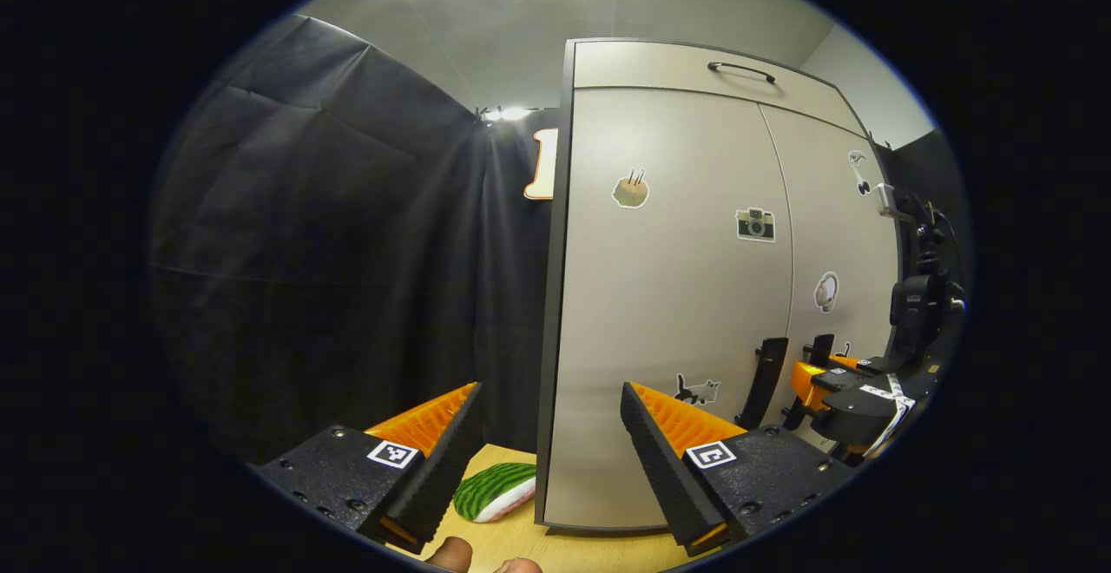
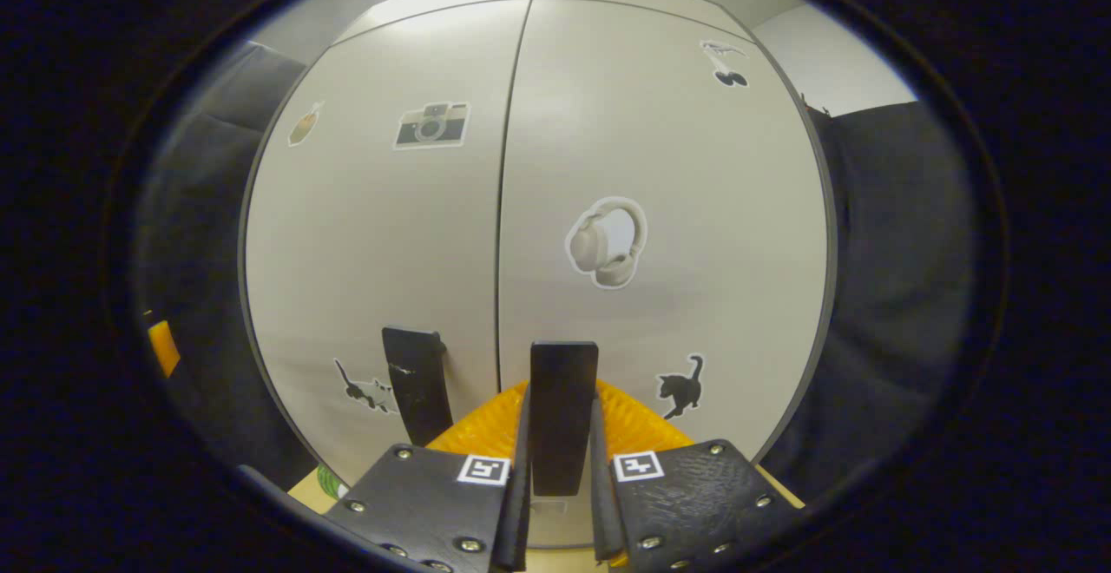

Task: Open the right door of the double-door shoe cabinet with the right hand, and open the left door with the left hand.

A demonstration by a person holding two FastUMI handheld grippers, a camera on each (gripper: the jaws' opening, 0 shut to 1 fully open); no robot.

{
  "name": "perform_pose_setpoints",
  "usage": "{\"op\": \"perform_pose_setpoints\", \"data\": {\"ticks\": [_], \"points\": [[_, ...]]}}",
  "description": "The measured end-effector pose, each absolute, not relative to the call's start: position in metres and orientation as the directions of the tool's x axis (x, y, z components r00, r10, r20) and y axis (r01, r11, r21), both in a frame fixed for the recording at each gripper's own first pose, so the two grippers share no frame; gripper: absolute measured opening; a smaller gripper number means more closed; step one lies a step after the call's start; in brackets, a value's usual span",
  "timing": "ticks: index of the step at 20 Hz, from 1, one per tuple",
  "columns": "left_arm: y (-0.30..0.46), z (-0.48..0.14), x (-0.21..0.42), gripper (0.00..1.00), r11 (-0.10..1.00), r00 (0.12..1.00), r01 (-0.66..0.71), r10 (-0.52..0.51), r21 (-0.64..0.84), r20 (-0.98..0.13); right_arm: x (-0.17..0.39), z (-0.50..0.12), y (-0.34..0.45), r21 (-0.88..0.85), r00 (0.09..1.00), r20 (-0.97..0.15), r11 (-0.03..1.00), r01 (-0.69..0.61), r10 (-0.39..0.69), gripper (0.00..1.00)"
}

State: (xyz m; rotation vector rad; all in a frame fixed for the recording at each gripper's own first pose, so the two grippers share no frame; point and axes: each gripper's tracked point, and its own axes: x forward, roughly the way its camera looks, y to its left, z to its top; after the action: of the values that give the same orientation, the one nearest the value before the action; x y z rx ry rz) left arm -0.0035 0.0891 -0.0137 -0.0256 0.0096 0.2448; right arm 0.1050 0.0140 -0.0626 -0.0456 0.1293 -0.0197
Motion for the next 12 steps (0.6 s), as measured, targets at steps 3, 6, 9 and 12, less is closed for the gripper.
{"op": "perform_pose_setpoints", "data": {"ticks": [3,6,9,12], "points": [[0.087,-0.016,-0.008,0.96,0.970,0.970,-0.242,0.242,-0.034,-0.019,0.103,-0.064,0.014,-0.021,0.990,-0.140,1.000,0.007,-0.010,0.21],[0.087,-0.019,-0.016,0.96,0.968,0.968,-0.249,0.248,-0.027,-0.029,0.099,-0.062,0.014,-0.042,0.992,-0.129,0.999,-0.013,0.008,0.21],[0.087,-0.018,-0.028,0.96,0.965,0.965,-0.260,0.259,-0.026,-0.029,0.091,-0.061,0.011,-0.030,0.993,-0.121,0.999,-0.019,0.015,0.21],[0.089,-0.014,-0.043,0.96,0.962,0.962,-0.273,0.272,-0.028,-0.015,0.076,-0.058,0.006,-0.034,0.996,-0.094,0.999,-0.004,0.001,0.21]]}}
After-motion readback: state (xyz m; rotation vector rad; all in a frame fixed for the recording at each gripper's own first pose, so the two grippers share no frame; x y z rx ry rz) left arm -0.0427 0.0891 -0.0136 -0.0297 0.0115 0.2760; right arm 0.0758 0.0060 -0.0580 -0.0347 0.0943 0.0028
